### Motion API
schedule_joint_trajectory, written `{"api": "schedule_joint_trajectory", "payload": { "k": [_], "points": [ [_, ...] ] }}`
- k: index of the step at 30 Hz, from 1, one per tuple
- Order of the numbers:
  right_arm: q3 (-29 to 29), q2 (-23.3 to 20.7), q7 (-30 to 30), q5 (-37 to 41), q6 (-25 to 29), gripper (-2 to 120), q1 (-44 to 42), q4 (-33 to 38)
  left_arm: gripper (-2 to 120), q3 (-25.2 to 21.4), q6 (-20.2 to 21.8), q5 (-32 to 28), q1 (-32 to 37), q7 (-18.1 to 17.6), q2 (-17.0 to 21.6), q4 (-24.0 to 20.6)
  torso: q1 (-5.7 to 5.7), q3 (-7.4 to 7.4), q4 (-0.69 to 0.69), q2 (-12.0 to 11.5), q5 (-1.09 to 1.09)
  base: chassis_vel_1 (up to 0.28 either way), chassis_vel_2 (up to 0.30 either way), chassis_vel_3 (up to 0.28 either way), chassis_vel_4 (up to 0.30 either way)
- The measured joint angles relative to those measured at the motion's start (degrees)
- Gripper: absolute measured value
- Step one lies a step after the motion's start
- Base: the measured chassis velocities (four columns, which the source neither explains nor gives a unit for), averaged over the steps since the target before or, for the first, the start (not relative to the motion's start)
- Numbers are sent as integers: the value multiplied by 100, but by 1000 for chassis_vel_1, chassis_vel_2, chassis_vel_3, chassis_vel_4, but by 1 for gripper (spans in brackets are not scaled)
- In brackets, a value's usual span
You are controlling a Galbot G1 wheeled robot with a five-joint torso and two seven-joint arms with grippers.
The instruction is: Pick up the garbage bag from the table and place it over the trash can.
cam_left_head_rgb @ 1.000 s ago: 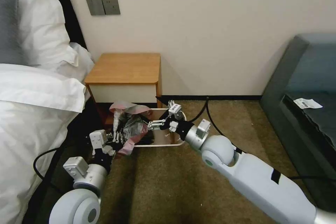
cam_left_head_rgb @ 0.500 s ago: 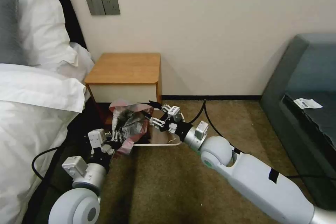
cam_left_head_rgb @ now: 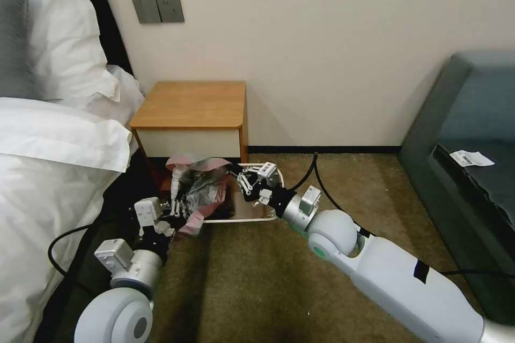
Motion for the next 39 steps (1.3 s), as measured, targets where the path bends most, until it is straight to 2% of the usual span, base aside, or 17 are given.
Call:
{"api": "schedule_joint_trajectory", "payload": {
  "k": [13,23,29,31,32,39],
  "points": [
    [69,-178,134,221,-24,0,352,51,11,6,-124,201,77,63,53,69,0,0,0,0,0,0,0,0,0],
    [49,-520,174,396,-45,0,744,-282,11,-40,-424,448,382,136,92,-94,0,0,1,0,1,0,0,0,0],
    [281,-1090,74,487,-39,0,599,-148,11,-111,-465,312,268,89,91,-114,0,0,0,0,1,0,0,0,0],
    [281,-1090,74,487,-39,0,599,-148,11,-111,-465,312,268,89,91,-114,0,0,0,0,1,0,0,0,0],
    [545,-1446,-62,510,-31,0,277,43,11,-136,-460,91,139,17,91,-165,0,0,0,0,2,0,0,0,0],
    [910,-1757,-215,502,-4,0,-353,409,11,-139,-360,-294,-45,-133,81,-248,0,0,-2,0,1,0,0,0,0]
  ]
}}
